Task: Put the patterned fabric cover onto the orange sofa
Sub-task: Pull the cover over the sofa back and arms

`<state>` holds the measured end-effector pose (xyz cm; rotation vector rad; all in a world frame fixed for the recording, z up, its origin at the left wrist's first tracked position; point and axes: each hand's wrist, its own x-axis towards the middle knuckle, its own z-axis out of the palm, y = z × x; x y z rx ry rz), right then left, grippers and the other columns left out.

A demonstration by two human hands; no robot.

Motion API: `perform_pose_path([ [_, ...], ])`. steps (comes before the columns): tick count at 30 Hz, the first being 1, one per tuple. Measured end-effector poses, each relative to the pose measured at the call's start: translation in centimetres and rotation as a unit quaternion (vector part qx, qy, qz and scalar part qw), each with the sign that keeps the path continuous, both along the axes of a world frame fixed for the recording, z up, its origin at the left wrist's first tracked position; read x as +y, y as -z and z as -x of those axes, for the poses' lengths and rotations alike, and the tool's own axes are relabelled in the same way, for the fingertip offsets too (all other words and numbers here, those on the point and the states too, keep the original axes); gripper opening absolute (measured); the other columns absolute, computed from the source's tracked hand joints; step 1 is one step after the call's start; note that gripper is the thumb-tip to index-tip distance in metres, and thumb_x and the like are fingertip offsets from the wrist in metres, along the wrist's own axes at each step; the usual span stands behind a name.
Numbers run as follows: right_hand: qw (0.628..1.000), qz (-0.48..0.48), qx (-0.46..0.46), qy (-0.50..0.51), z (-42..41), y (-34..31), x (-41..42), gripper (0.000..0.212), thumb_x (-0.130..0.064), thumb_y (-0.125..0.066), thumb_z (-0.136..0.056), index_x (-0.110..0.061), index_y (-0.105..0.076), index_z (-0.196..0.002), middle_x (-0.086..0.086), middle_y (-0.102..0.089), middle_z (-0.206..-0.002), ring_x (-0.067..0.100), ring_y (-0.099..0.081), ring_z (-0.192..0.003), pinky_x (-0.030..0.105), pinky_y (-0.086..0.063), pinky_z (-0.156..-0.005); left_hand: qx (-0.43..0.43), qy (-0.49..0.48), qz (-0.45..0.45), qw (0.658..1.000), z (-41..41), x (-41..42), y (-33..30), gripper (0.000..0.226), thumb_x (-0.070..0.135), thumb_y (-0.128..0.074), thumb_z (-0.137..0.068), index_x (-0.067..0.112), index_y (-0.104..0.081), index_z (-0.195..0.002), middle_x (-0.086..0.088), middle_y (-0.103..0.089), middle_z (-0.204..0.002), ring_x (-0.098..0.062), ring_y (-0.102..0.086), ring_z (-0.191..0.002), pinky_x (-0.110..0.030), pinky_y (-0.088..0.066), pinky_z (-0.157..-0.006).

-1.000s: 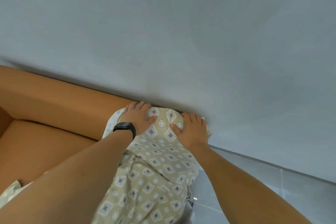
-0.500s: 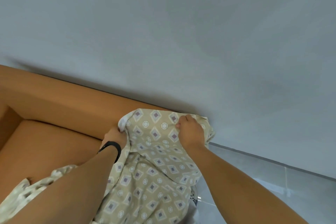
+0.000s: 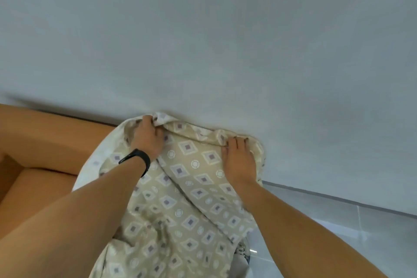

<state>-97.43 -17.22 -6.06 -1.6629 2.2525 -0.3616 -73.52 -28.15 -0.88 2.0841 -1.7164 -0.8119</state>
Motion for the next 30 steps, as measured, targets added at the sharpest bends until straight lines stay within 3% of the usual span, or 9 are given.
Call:
perform_pose_path([
  [2, 0.995, -0.096, -0.002, 0.0, 1.2, 1.1, 1.0, 0.053, -0.05, -0.026, -0.105, -0.02, -0.047, -0.144, 0.005, -0.05, -0.145, 0.029, -0.04, -0.139, 0.044, -0.033, -0.115, -0.084, 0.084, -0.108, 0.987, -0.4, 1.0, 2.7, 0.066, 0.04, -0.053, -0.091, 0.028, -0.021, -0.148, -0.014, -0.052, -0.139, -0.038, -0.049, -0.129, -0.05, -0.034, -0.111],
  [4, 0.992, -0.121, 0.013, -0.023, 1.9, 1.3, 0.9, 0.061, -0.055, -0.017, -0.103, -0.023, -0.051, -0.142, 0.005, -0.056, -0.14, 0.027, -0.047, -0.131, 0.042, -0.036, -0.111, -0.142, 0.116, -0.109, 0.977, 0.2, 1.3, 3.8, 0.071, 0.046, -0.05, -0.089, 0.031, -0.017, -0.151, -0.015, -0.041, -0.15, -0.034, -0.031, -0.142, -0.05, -0.013, -0.12],
  [6, 0.99, -0.139, 0.016, -0.025, 2.0, 1.1, 0.0, 0.063, -0.053, -0.013, -0.102, -0.021, -0.059, -0.131, 0.007, -0.063, -0.129, 0.028, -0.053, -0.119, 0.042, -0.042, -0.1, -0.168, 0.124, -0.106, 0.972, 0.8, 1.4, 4.2, 0.063, 0.048, -0.048, -0.091, 0.031, -0.026, -0.148, -0.012, -0.041, -0.15, -0.032, -0.027, -0.143, -0.051, -0.009, -0.12],
  [9, 0.988, -0.152, 0.033, -0.004, 1.7, 1.4, -1.1, 0.064, -0.048, -0.013, -0.103, -0.016, -0.067, -0.117, 0.009, -0.067, -0.118, 0.03, -0.057, -0.109, 0.042, -0.043, -0.091, -0.213, 0.151, -0.117, 0.958, 0.4, -0.2, 4.2, 0.06, 0.063, -0.039, -0.093, 0.035, -0.036, -0.146, -0.007, -0.046, -0.15, -0.032, -0.036, -0.141, -0.05, -0.018, -0.118],
  [13, 0.985, -0.115, 0.126, 0.007, 0.2, 1.9, -1.1, 0.055, -0.038, -0.019, -0.104, -0.016, -0.069, -0.109, 0.008, -0.069, -0.108, 0.031, -0.058, -0.102, 0.045, -0.039, -0.096, -0.291, 0.18, -0.165, 0.925, -0.2, -3.5, 4.5, 0.074, 0.072, -0.013, -0.094, 0.031, -0.05, -0.144, -0.007, -0.051, -0.15, -0.033, -0.043, -0.138, -0.051, -0.026, -0.116],
  [16, 0.989, -0.01, 0.128, -0.078, -2.1, 2.2, -1.1, 0.04, -0.034, -0.029, -0.104, -0.016, -0.062, -0.118, 0.006, -0.063, -0.113, 0.029, -0.055, -0.102, 0.045, -0.04, -0.097, -0.31, 0.179, -0.185, 0.915, -0.3, -4.9, 4.8, 0.076, 0.072, -0.013, -0.095, 0.029, -0.049, -0.146, -0.01, -0.048, -0.152, -0.034, -0.041, -0.141, -0.048, -0.027, -0.118],
  [19, 0.983, -0.005, 0.073, -0.166, -6.0, 2.1, -2.8, 0.049, -0.044, -0.025, -0.102, -0.015, -0.056, -0.128, 0.006, -0.062, -0.118, 0.028, -0.056, -0.105, 0.043, -0.044, -0.096, -0.235, 0.249, -0.181, 0.922, -2.9, -5.4, 4.1, 0.079, 0.083, -0.014, -0.088, 0.038, -0.051, -0.142, -0.004, -0.058, -0.142, -0.031, -0.052, -0.131, -0.042, -0.04, -0.109],
  [23, 0.98, -0.061, 0.081, -0.171, -12.1, 1.6, -6.8, 0.07, -0.062, -0.018, -0.097, -0.014, -0.054, -0.131, 0.011, -0.063, -0.118, 0.033, -0.057, -0.106, 0.048, -0.043, -0.093, -0.25, 0.293, -0.066, 0.921, -9.0, -6.0, 3.9, 0.053, 0.061, -0.026, -0.098, 0.033, -0.052, -0.135, -0.001, -0.067, -0.126, -0.026, -0.06, -0.116, -0.038, -0.045, -0.096],
  [30, 0.99, -0.008, 0.112, -0.084, -15.2, 2.8, -8.0, 0.068, -0.068, -0.024, -0.092, -0.018, -0.069, -0.106, 0.006, -0.072, -0.098, 0.031, -0.065, -0.095, 0.043, -0.048, -0.084, -0.242, 0.359, -0.002, 0.902, -11.4, -7.4, 5.8, 0.048, 0.053, -0.024, -0.101, 0.043, -0.054, -0.136, 0.005, -0.064, -0.134, -0.021, -0.058, -0.122, -0.038, -0.041, -0.104],
])
